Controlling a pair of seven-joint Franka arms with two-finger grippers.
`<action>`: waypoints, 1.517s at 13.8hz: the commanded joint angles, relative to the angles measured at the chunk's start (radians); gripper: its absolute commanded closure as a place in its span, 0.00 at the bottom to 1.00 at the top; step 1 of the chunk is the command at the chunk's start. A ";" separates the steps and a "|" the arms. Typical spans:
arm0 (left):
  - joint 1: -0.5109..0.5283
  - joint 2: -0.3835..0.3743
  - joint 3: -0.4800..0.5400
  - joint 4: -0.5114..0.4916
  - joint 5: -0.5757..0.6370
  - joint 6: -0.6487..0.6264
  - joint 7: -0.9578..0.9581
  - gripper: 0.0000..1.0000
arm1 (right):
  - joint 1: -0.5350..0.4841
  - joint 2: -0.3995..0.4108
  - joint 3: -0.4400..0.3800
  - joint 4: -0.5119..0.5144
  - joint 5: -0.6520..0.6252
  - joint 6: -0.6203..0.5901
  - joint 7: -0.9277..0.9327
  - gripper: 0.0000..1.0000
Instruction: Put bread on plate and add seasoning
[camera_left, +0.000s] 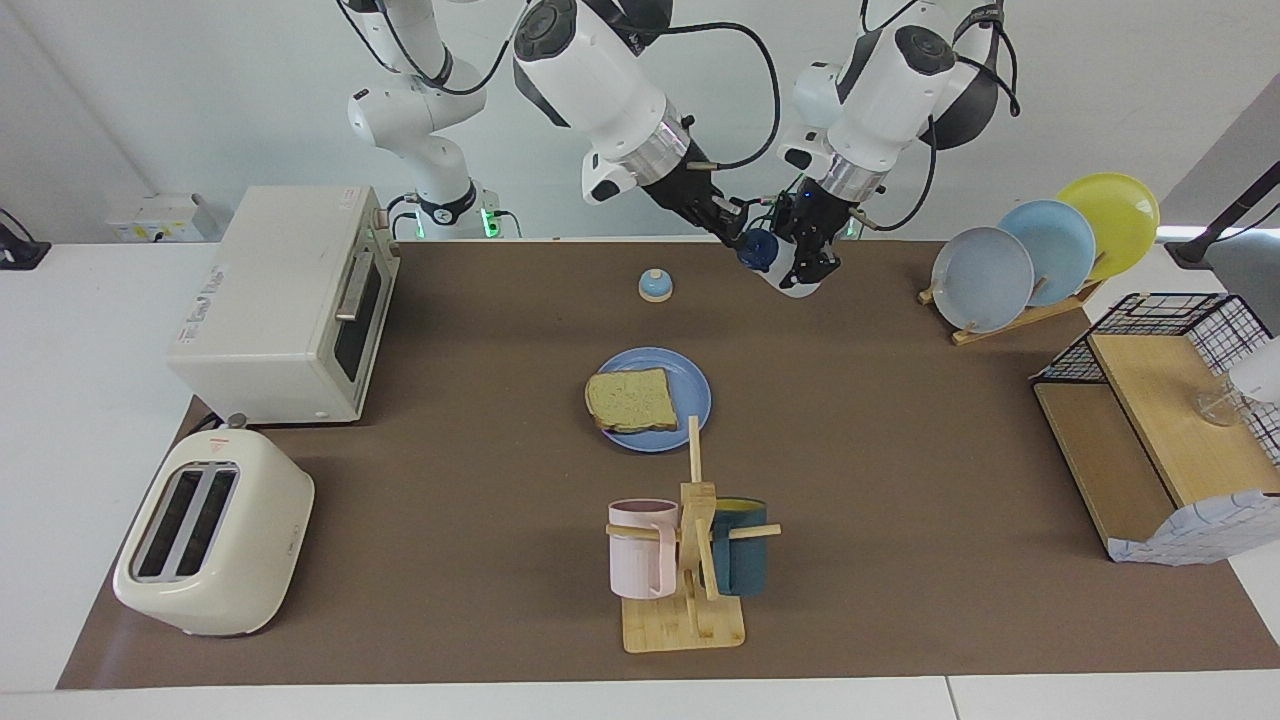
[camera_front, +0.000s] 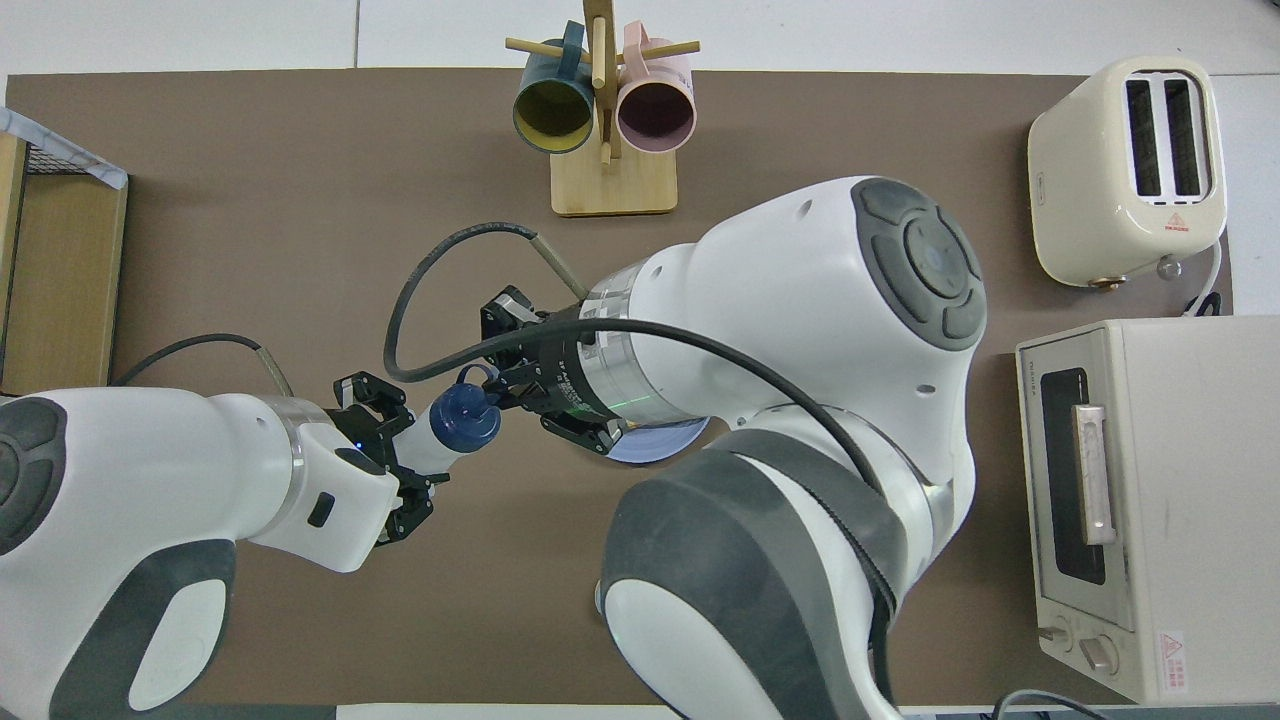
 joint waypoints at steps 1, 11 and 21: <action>-0.008 -0.022 0.005 -0.042 0.008 -0.033 0.015 1.00 | -0.044 -0.007 -0.003 0.023 0.017 0.015 0.015 1.00; -0.010 -0.010 -0.007 -0.022 0.044 -0.054 -0.002 1.00 | -0.039 -0.049 -0.004 -0.055 -0.009 0.017 -0.067 0.00; -0.017 0.256 -0.100 0.261 0.245 -0.174 -0.226 1.00 | -0.300 -0.152 -0.009 -0.088 -0.317 -0.297 -0.786 0.00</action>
